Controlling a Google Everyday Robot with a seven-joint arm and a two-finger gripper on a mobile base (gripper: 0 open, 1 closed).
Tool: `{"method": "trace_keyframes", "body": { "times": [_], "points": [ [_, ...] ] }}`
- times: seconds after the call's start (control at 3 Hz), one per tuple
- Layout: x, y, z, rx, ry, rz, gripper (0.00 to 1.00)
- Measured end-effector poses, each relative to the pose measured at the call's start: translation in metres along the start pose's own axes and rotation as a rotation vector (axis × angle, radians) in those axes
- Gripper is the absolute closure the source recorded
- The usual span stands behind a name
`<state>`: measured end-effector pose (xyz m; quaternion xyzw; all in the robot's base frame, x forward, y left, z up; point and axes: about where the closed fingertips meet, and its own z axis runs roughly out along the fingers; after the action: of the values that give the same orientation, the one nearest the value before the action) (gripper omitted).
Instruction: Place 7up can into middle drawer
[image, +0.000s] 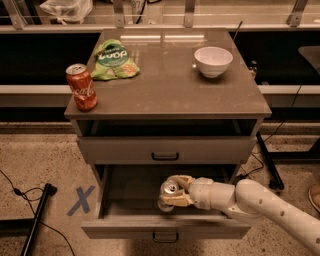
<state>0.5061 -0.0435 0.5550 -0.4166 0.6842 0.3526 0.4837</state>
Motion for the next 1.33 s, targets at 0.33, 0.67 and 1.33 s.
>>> {"method": "trace_keyframes", "body": {
  "times": [0.33,0.67,1.33],
  "points": [
    [0.029,-0.017,0.021,-0.003,0.022,0.003,1.0],
    [0.049,-0.027,0.038,-0.016,0.048,0.027,0.81],
    [0.065,-0.035,0.046,-0.006,-0.029,-0.01,0.34]
  ]
}}
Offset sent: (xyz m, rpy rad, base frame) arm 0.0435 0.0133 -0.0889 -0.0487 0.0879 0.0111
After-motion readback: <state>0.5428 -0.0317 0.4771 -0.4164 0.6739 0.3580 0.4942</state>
